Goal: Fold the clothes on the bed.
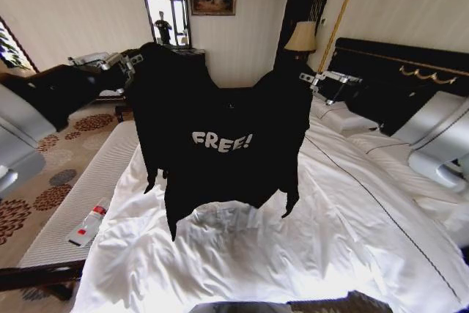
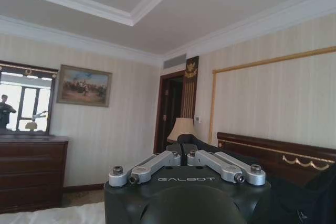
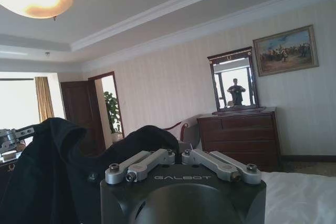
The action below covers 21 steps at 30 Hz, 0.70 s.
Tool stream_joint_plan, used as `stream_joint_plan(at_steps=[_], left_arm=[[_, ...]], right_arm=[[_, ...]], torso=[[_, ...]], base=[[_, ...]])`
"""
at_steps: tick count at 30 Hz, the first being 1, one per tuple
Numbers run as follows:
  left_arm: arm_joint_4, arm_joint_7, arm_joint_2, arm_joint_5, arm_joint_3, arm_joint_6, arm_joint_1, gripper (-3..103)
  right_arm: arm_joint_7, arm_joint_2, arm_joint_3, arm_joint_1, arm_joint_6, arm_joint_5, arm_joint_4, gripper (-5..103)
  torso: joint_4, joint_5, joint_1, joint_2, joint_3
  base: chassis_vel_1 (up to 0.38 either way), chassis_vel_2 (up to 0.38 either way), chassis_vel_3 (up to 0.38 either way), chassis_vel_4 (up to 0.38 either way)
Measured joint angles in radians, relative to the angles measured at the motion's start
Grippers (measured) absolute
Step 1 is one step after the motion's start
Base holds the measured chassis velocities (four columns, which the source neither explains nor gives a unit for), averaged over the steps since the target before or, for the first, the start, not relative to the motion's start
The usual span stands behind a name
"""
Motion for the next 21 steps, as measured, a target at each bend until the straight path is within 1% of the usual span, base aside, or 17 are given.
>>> stream_joint_plan(at_steps=[1,2,3,4,6,7,8,9,10,11,14,16,17,18,19,20,21], left_arm=[[0.001,-0.037,-0.005,-0.051,-0.033,0.011,0.003,0],[0.001,-0.037,-0.005,-0.051,-0.033,0.011,0.003,0],[0.001,-0.062,-0.008,-0.094,-0.060,0.021,0.006,0],[0.002,-0.104,-0.010,-0.182,-0.115,0.039,0.010,0],[0.002,-0.165,-0.009,-0.326,-0.200,0.063,0.013,0],[0.002,-0.165,-0.009,-0.326,-0.200,0.063,0.013,0],[0.002,-0.188,-0.009,-0.376,-0.233,0.070,0.014,0],[0.003,-0.205,-0.012,-0.407,-0.256,0.083,0.019,0],[0.003,-0.205,-0.012,-0.407,-0.256,0.083,0.019,0],[0.003,-0.213,-0.020,-0.417,-0.267,0.099,0.029,0],[0.004,-0.219,-0.037,-0.409,-0.259,0.111,0.044,0],[0.004,-0.228,-0.056,-0.376,-0.217,0.112,0.059,0],[0.005,-0.241,-0.081,-0.318,-0.136,0.106,0.067,0],[0.005,-0.241,-0.081,-0.318,-0.136,0.106,0.067,0],[0.005,-0.255,-0.104,-0.266,-0.054,0.101,0.067,0],[0.005,-0.261,-0.118,-0.223,0.000,0.094,0.067,0],[0.006,-0.263,-0.140,-0.146,0.074,0.067,0.078,0]], right_arm=[[0.013,-0.014,0.025,0.009,-0.006,0.043,0.000,1],[0.013,-0.014,0.025,0.009,-0.006,0.043,0.000,1],[0.021,-0.023,0.048,0.012,-0.011,0.074,0.002,1],[0.037,-0.049,0.115,0.003,-0.027,0.141,0.006,1],[0.052,-0.089,0.238,-0.049,-0.051,0.225,0.017,1],[0.052,-0.089,0.238,-0.049,-0.051,0.225,0.017,1],[0.061,-0.103,0.301,-0.086,-0.063,0.261,0.020,1],[0.076,-0.113,0.361,-0.132,-0.078,0.295,0.022,1],[0.076,-0.113,0.361,-0.132,-0.078,0.295,0.022,1],[0.090,-0.115,0.402,-0.169,-0.089,0.317,0.023,1],[0.104,-0.109,0.418,-0.208,-0.099,0.320,0.023,1],[0.107,-0.096,0.411,-0.258,-0.105,0.289,0.022,1],[0.102,-0.074,0.376,-0.289,-0.111,0.236,0.022,1],[0.102,-0.074,0.376,-0.289,-0.111,0.236,0.022,1],[0.089,-0.053,0.347,-0.317,-0.114,0.190,0.021,1],[0.074,-0.037,0.330,-0.338,-0.116,0.154,0.021,1],[0.041,-0.012,0.302,-0.374,-0.117,0.082,0.019,1]], torso=[[0.0001,-0.0001,0.000,0.000,0.000],[0.0001,-0.0001,0.000,0.000,0.000],[0.0000,-0.0003,0.000,0.000,0.000],[0.0000,-0.0004,0.000,0.000,0.000],[-0.0005,0.0002,0.000,0.000,0.000],[-0.0005,0.0002,0.000,0.000,0.000],[-0.0007,0.0003,0.000,0.000,0.000],[-0.0006,0.0006,0.000,0.000,0.000],[-0.0006,0.0006,0.000,0.000,0.000],[-0.0006,0.0002,0.000,0.000,0.000],[0.0000,-0.0002,0.000,0.000,0.000],[0.0000,0.0000,0.000,0.000,0.000],[-0.0004,0.0002,0.000,0.000,0.000],[-0.0004,0.0002,0.000,0.000,0.000],[-0.0001,0.0005,0.000,0.000,0.000],[-0.0002,0.0000,0.000,0.000,0.000],[-0.0007,0.0000,0.000,0.000,0.000]], base=[[0.000,0.000,0.000,0.000],[0.000,0.000,0.000,0.000],[0.000,0.000,0.000,0.000],[0.000,0.000,0.000,0.000],[0.000,0.000,0.000,0.000],[0.000,0.000,0.000,0.000],[0.000,0.000,0.000,0.000],[0.000,0.000,0.000,0.000],[0.000,0.000,0.000,0.000],[0.000,0.000,0.000,0.000],[0.000,0.000,0.000,0.000],[0.000,0.000,0.000,0.000],[0.000,0.000,0.000,0.000],[0.000,0.000,0.000,0.000],[0.000,0.000,0.000,0.000],[0.000,0.000,0.000,0.000],[0.000,0.000,0.000,0.000]])
